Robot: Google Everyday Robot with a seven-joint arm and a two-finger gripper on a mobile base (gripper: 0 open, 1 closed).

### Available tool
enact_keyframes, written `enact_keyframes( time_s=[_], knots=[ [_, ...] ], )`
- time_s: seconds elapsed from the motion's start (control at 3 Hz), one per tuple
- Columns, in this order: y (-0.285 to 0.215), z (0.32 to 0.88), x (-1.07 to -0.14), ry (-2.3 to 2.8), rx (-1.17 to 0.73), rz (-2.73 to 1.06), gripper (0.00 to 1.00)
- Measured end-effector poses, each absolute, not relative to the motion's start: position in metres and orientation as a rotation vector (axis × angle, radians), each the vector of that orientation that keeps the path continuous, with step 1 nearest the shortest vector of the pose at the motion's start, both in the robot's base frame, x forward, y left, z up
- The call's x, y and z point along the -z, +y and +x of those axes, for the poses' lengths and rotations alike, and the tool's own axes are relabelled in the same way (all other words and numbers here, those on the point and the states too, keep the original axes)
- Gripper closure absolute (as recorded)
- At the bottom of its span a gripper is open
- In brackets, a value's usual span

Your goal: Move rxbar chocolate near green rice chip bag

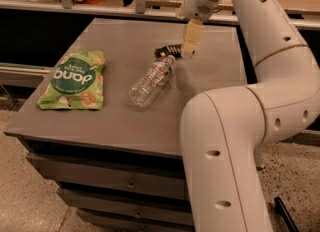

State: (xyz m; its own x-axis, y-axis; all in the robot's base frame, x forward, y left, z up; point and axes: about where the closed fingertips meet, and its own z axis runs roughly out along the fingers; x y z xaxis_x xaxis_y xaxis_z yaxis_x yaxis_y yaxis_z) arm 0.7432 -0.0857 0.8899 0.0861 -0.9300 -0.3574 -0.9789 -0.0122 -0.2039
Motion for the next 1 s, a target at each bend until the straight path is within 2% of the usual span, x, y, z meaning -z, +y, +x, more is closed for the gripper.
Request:
enact_keyframes(
  time_s=[0.67, 1.0],
  knots=[
    [-0.082, 0.750, -0.860, 1.931, -0.227, -1.971, 0.00],
    [-0.080, 0.749, -0.854, 1.902, -0.261, -1.981, 0.16]
  ],
)
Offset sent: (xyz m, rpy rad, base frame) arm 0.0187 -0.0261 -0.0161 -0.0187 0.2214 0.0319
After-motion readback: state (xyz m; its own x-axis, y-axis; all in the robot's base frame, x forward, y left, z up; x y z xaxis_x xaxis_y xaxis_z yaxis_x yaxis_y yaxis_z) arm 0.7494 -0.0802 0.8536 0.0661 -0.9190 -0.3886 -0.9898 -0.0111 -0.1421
